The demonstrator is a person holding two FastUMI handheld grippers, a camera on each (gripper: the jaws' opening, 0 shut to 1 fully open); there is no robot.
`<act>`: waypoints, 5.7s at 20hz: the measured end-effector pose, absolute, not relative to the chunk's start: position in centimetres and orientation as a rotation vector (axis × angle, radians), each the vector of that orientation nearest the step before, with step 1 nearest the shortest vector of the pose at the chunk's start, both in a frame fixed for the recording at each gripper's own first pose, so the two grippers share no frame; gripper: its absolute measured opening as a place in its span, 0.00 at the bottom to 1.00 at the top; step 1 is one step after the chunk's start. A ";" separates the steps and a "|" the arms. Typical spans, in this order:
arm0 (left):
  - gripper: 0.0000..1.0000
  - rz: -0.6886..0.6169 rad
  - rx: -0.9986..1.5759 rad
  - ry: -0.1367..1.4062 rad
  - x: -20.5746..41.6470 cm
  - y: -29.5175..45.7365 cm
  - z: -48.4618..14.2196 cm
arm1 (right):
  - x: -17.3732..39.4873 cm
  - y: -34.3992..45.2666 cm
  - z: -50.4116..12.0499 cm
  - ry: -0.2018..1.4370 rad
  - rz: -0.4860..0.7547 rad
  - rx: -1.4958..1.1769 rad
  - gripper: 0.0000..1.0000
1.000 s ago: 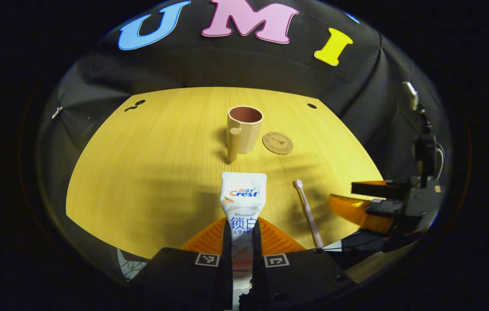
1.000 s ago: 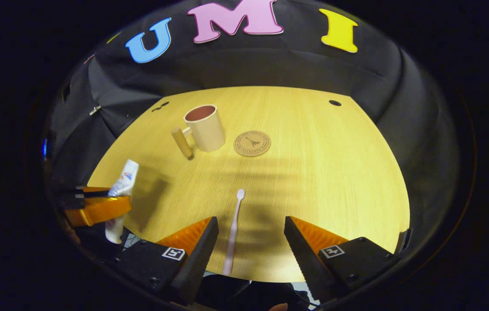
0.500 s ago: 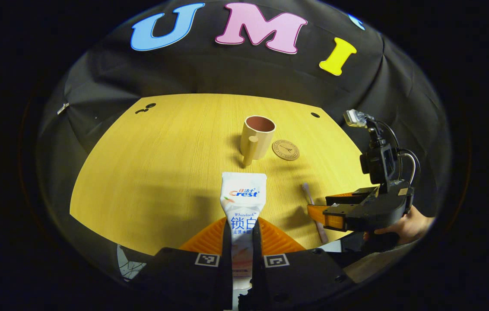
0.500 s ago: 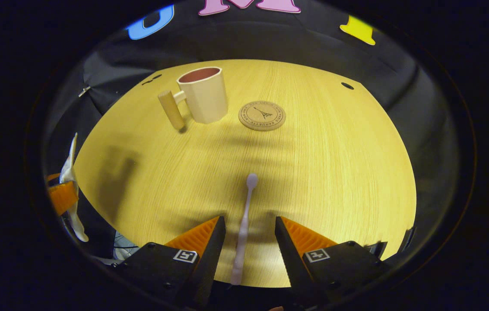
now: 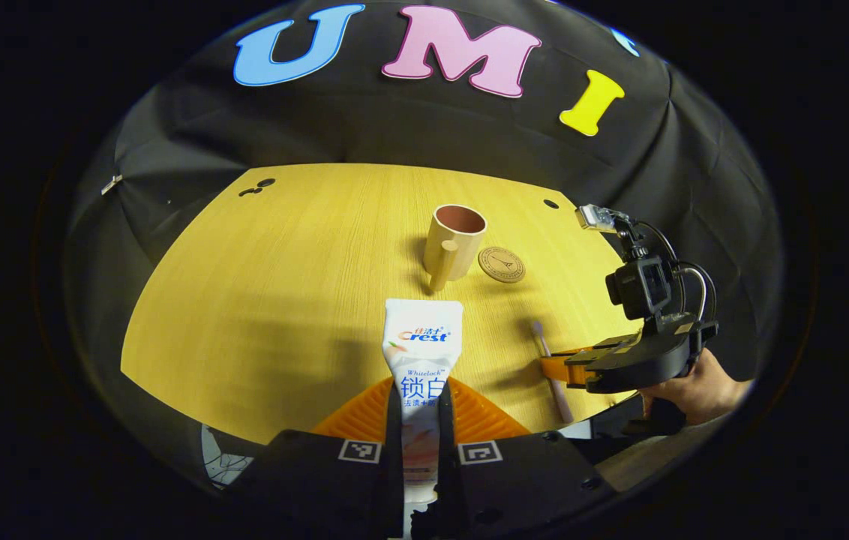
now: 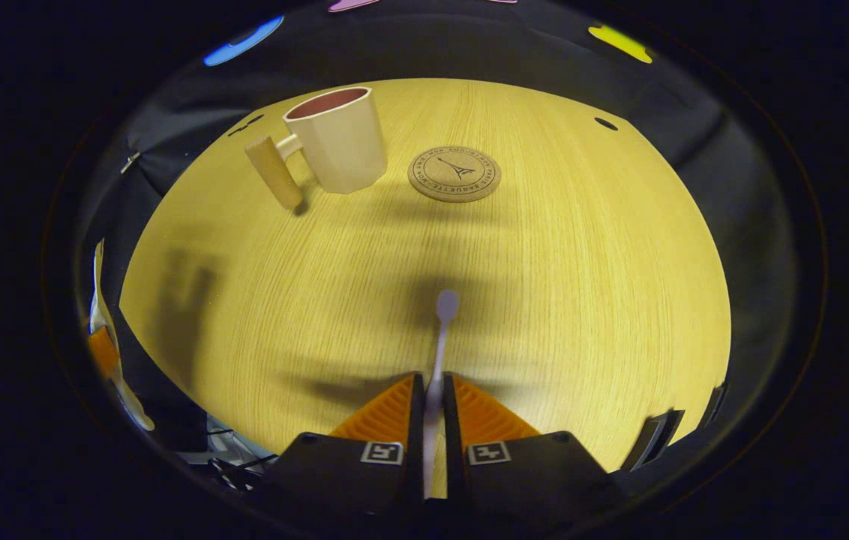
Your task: Put the toothbrush and toothpaste on the desktop into the cup, then pick up the cup and place it on the coaster on the desktop.
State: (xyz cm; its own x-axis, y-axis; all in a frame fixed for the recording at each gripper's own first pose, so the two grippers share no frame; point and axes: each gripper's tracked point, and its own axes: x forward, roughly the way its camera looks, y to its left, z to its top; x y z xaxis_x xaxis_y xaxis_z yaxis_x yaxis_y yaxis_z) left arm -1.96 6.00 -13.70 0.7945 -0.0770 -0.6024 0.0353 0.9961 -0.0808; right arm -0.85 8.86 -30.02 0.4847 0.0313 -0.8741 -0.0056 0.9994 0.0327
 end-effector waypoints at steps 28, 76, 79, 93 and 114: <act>0.23 -0.253 -0.155 0.049 21.8 -0.9 4.6 | 6.5 5.9 -12.6 0.520 0.304 0.304 0.06; 0.82 -0.060 -0.156 0.380 10.1 2.4 -6.7 | 21.6 13.2 -5.6 0.266 0.428 0.486 0.06; 0.82 -0.031 -0.174 0.393 8.6 2.8 -6.9 | 23.8 13.6 -6.2 0.253 0.417 0.506 0.06; 0.83 0.058 -0.217 0.463 5.0 3.5 -9.8 | 27.6 16.1 -12.6 0.278 0.445 0.380 0.06; 0.82 -0.059 -0.119 0.506 10.4 2.5 -11.7 | 19.5 13.7 -14.6 0.453 0.439 0.398 0.25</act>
